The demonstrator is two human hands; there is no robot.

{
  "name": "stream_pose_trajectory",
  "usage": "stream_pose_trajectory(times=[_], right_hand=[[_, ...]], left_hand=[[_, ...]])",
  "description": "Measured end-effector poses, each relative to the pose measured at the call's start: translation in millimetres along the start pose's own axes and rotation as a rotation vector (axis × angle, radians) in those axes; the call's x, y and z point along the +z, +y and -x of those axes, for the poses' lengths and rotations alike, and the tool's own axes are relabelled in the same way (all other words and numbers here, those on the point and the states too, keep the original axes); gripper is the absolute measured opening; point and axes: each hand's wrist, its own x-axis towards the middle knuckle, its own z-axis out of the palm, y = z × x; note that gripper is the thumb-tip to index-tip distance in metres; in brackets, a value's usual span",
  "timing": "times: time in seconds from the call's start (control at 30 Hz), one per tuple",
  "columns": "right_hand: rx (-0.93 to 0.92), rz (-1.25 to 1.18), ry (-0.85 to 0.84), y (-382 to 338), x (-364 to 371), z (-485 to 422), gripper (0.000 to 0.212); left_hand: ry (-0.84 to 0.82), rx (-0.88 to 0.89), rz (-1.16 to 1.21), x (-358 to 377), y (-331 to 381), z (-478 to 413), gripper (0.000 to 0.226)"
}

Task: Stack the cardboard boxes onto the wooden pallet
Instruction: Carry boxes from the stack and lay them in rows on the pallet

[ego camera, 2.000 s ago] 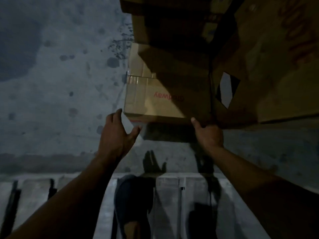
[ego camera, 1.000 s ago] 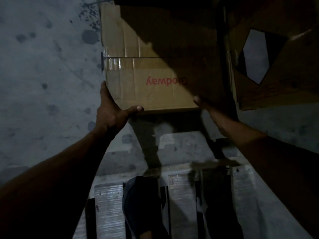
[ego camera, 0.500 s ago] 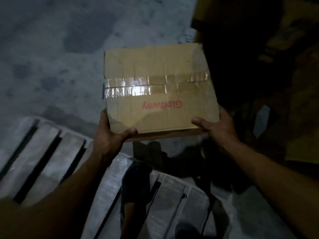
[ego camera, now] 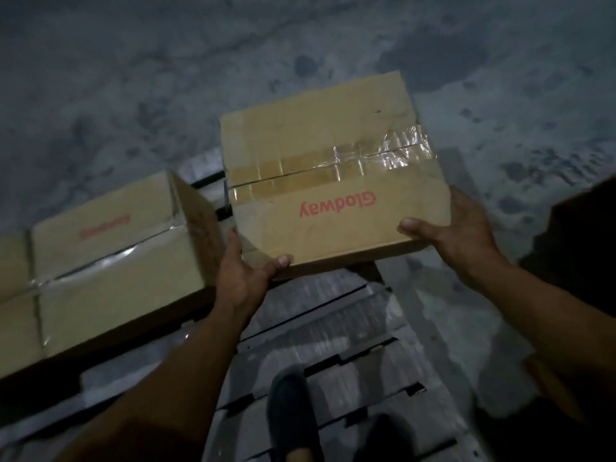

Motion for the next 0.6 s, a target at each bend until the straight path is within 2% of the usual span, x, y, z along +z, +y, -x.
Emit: stream_pose_trajectory(times=[0.03,0.13,0.17,0.3,0.43,0.6], right_hand=[[-0.019,0.007,-0.032,-4,16,-1,0.086],[-0.040,0.021,-0.108,-15,57,-4,0.081],[-0.047,0.024,-0.127,-17,70,-6,0.082],[-0.056,0.014,-0.176,-22,105,-20,0.082],[-0.052,0.013,-0.209,-23,131,-39,0.080],[-0.027,0.051,-0.211,-16,146,-59,0.083]], left_hand=[[0.023,-0.030,0.002,-13,-10,0,0.085],[0.126,-0.118,-0.053,-42,-44,-9,0.126],[0.145,-0.145,-0.057,-48,-57,-14,0.133],[0.187,-0.171,-0.110,-63,-77,-35,0.125],[0.197,-0.185,-0.142,-70,-95,-62,0.134],[0.166,-0.216,-0.241,-64,-86,-78,0.109]])
